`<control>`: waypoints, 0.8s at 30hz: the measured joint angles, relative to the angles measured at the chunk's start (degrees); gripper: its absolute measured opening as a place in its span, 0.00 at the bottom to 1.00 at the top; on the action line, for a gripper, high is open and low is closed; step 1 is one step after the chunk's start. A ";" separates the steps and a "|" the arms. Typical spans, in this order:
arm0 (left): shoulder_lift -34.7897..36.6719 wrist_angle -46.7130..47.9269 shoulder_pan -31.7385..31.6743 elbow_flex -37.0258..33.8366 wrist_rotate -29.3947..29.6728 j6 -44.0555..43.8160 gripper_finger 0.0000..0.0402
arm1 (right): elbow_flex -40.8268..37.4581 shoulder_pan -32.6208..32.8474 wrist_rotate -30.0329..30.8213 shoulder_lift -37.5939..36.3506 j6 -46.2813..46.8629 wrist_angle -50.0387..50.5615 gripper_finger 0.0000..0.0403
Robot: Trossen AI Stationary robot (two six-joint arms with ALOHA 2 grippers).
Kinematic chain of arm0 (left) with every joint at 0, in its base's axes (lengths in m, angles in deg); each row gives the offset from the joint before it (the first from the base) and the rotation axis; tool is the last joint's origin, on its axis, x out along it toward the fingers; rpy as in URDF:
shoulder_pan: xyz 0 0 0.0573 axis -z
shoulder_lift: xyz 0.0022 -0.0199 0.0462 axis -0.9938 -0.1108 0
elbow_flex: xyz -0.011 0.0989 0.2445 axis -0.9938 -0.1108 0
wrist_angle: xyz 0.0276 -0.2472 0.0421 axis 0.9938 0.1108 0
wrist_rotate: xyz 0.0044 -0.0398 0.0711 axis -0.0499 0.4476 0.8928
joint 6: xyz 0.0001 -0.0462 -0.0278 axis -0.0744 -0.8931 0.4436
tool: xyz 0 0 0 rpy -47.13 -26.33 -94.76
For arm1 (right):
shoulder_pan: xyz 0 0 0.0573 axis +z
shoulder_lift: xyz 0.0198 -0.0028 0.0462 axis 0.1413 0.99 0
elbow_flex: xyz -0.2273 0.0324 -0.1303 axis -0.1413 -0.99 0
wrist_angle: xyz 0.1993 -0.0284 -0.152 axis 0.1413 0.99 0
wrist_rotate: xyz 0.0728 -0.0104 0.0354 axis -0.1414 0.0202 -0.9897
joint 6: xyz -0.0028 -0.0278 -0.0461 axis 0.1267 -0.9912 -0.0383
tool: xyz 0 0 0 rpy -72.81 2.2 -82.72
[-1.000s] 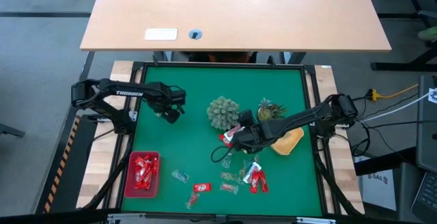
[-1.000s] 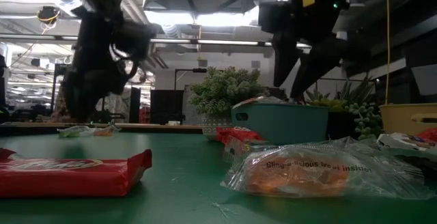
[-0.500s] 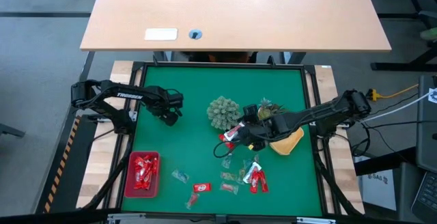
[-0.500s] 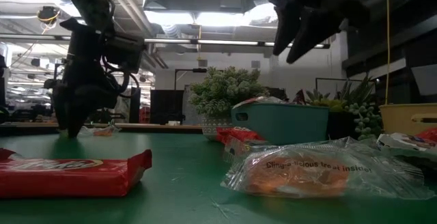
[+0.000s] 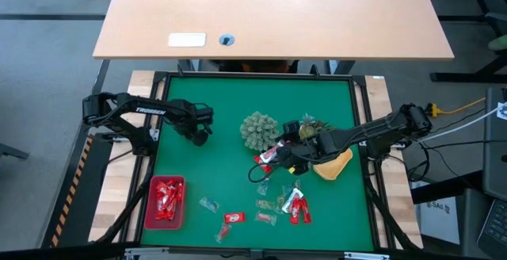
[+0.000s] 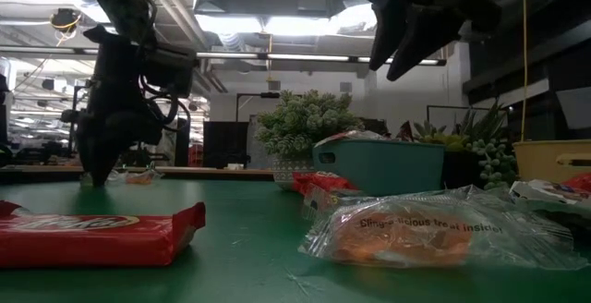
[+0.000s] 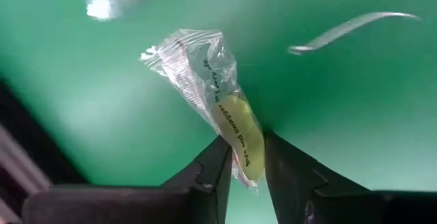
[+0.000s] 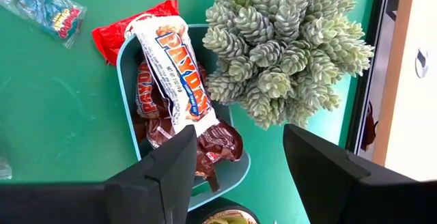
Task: Organize candy in baskets
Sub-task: Put the green gummy into the yellow bin
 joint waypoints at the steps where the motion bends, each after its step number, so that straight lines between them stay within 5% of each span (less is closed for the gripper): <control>1: 0.00 -0.29 0.18 0.44 -1.15 0.00 0.19 | 0.00 0.02 0.00 0.00 0.00 0.00 0.54; 17: 0.00 -0.41 6.67 14.42 -23.33 1.93 0.19 | 0.00 0.04 -17.77 0.02 0.00 -8.10 0.54; 24: -0.01 -2.42 11.73 21.35 -26.56 0.33 0.19 | -0.02 0.04 -17.40 0.07 -0.01 -11.98 0.54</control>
